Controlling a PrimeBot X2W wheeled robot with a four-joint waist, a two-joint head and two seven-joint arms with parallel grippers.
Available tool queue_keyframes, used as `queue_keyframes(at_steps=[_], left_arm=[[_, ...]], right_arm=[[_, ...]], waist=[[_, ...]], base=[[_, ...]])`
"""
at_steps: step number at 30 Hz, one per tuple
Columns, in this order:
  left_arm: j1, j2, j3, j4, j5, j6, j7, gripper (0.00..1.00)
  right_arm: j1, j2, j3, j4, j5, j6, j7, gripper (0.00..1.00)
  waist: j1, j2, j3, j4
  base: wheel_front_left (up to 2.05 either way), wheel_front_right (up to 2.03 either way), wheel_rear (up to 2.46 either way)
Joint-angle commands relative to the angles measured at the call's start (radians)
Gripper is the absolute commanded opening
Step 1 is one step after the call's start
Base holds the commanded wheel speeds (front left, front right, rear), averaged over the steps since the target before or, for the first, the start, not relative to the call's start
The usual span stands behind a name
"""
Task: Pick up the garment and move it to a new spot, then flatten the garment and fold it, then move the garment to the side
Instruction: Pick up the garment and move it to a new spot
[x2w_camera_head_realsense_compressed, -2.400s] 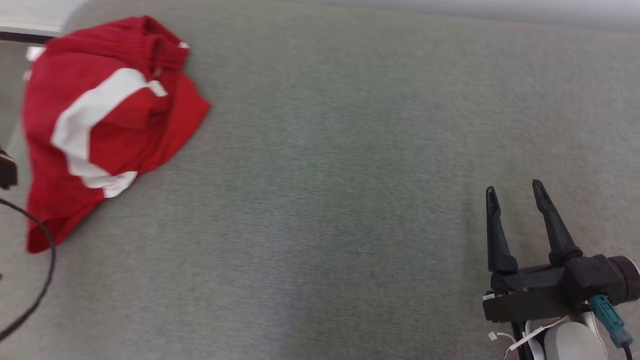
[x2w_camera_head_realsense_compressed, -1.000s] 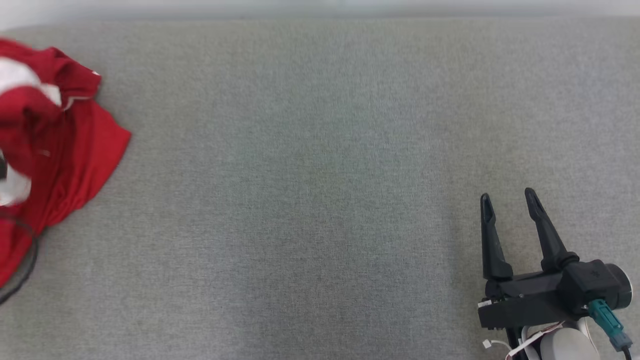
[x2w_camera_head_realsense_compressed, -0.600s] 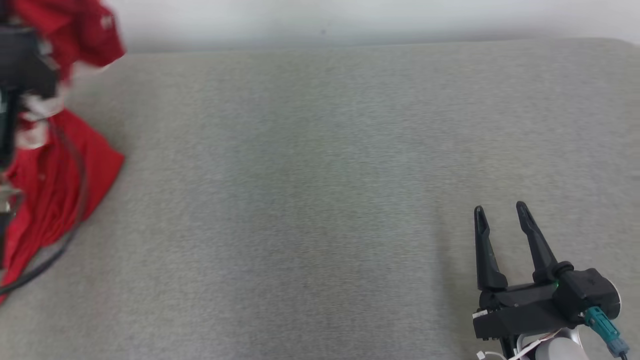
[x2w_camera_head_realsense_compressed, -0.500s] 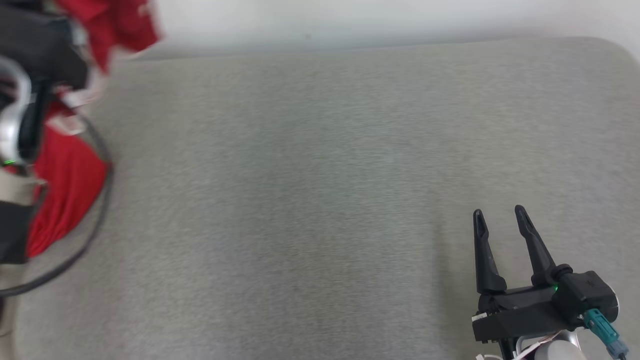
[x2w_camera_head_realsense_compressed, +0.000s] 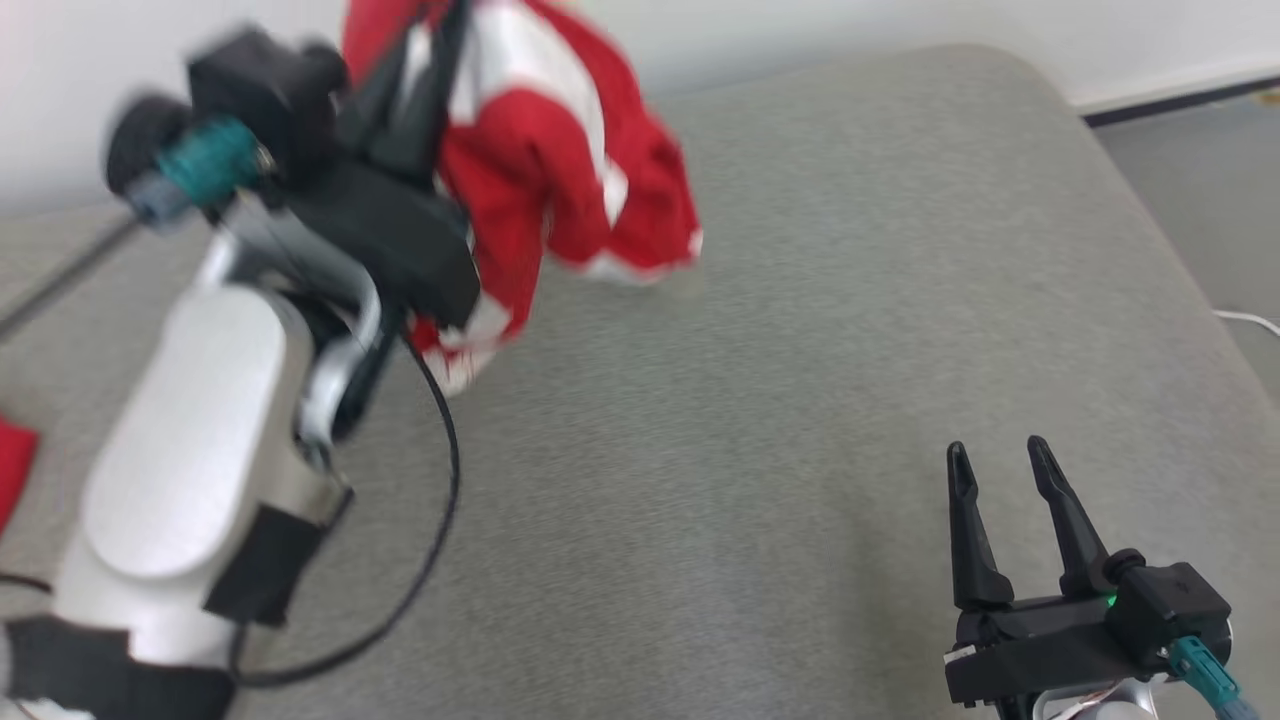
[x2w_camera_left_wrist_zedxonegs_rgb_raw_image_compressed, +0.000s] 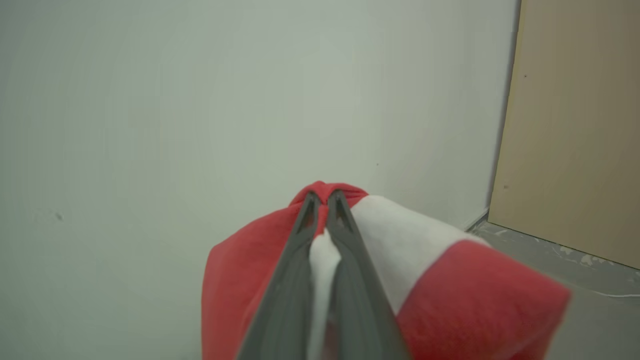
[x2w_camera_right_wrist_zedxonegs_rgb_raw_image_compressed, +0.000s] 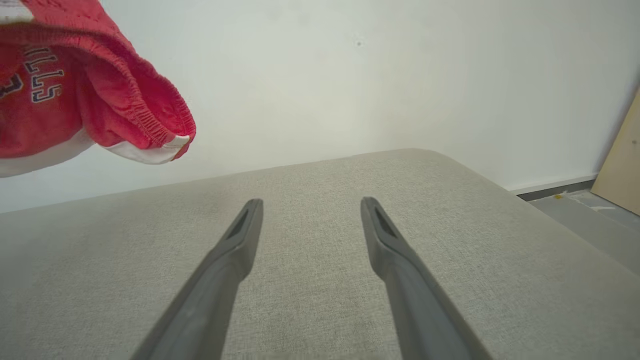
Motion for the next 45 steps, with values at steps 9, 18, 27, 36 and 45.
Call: queue_keyframes(at_steps=[9, 18, 27, 36, 45], left_arm=[[0.218, -0.038, -0.008, 0.111, -0.045, 0.037, -0.086, 0.00], [0.302, -0.115, -0.070, 0.233, -0.071, -0.002, -0.166, 1.00], [0.287, -0.093, -0.036, 0.179, -0.047, 0.011, -0.310, 1.00], [0.418, 0.001, 0.058, 0.093, -0.038, 0.048, -0.356, 1.00], [0.625, 0.040, 0.193, -0.044, -0.010, 0.079, -0.359, 1.00]], right_arm=[[0.004, -0.001, 0.012, 0.005, 0.010, -0.002, -0.001, 1.00], [-0.003, -0.001, 0.004, 0.017, -0.020, -0.002, -0.001, 1.00], [0.028, -0.001, -0.017, -0.001, -0.050, -0.002, -0.001, 1.00], [0.059, -0.001, -0.028, -0.018, -0.059, -0.002, -0.001, 1.00], [0.076, -0.001, -0.020, -0.009, -0.055, -0.002, -0.001, 1.00]], waist=[[0.0000, 0.0000, 0.028, -0.063], [0.0000, 0.0000, 0.018, 0.000], [0.0000, 0.0000, -0.054, 0.119], [0.0000, 0.0000, -0.119, 0.227], [0.0000, 0.0000, -0.160, 0.266]], base=[[0.00, 0.00, 0.00], [0.00, 0.00, 0.00], [0.00, 0.00, 0.00], [0.00, 0.00, 0.00], [0.00, 0.00, 0.00]])
